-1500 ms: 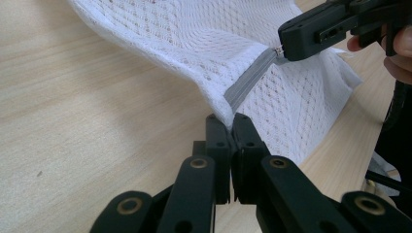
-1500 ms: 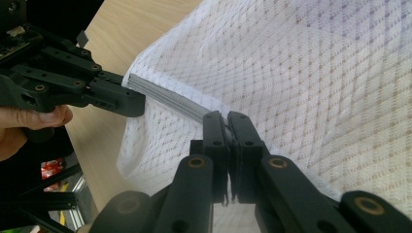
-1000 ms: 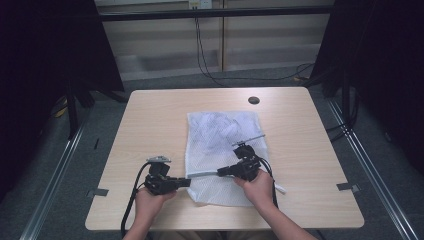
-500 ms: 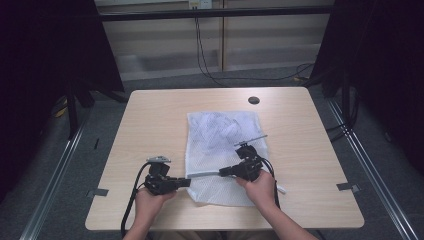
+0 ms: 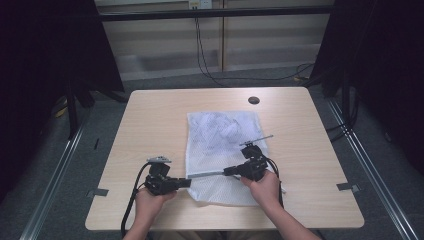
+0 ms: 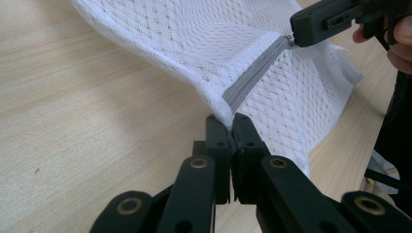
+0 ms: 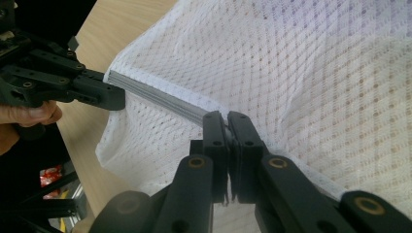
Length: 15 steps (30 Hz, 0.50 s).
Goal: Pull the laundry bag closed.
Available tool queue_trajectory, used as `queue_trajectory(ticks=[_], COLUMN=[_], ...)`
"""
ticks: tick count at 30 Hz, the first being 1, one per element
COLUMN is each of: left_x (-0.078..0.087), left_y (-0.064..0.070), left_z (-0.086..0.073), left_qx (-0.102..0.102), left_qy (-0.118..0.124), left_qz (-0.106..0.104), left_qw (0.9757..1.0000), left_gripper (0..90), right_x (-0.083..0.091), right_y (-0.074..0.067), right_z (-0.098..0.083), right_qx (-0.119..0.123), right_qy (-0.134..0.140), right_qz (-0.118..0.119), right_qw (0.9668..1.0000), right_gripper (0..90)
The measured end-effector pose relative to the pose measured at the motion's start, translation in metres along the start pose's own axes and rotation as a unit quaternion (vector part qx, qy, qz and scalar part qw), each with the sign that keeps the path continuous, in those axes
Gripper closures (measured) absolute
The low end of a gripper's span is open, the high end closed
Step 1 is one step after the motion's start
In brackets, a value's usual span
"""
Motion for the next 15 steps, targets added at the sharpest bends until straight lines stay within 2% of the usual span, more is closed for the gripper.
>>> queue_trajectory(ticks=[9, 15], left_x=[0.001, -0.0004], left_y=[0.0001, 0.0004], left_z=[0.0, 0.0001], left_qx=[0.005, 0.005], left_qy=[0.002, 0.001], left_qz=[-0.002, -0.001], left_qw=[1.0, 1.0], left_gripper=[87.9, 87.9], right_x=[0.005, 0.008], right_y=[0.0063, 0.0071], right_z=[-0.0002, -0.0006], right_qx=[-0.002, -0.004], right_qy=[0.003, 0.004], right_qz=[-0.006, -0.002], right_qw=[1.0, 1.0], right_gripper=[87.3, 87.4])
Point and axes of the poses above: each handheld gripper's, and its own axes: x roughly backward along the jaws, z roughly out of its top, y roughly to its right, the point moved 10 cm from there along -x, roughly forward along the jaws, and after that the axes turned 14 degrees about -x, right-handed, at the moved point
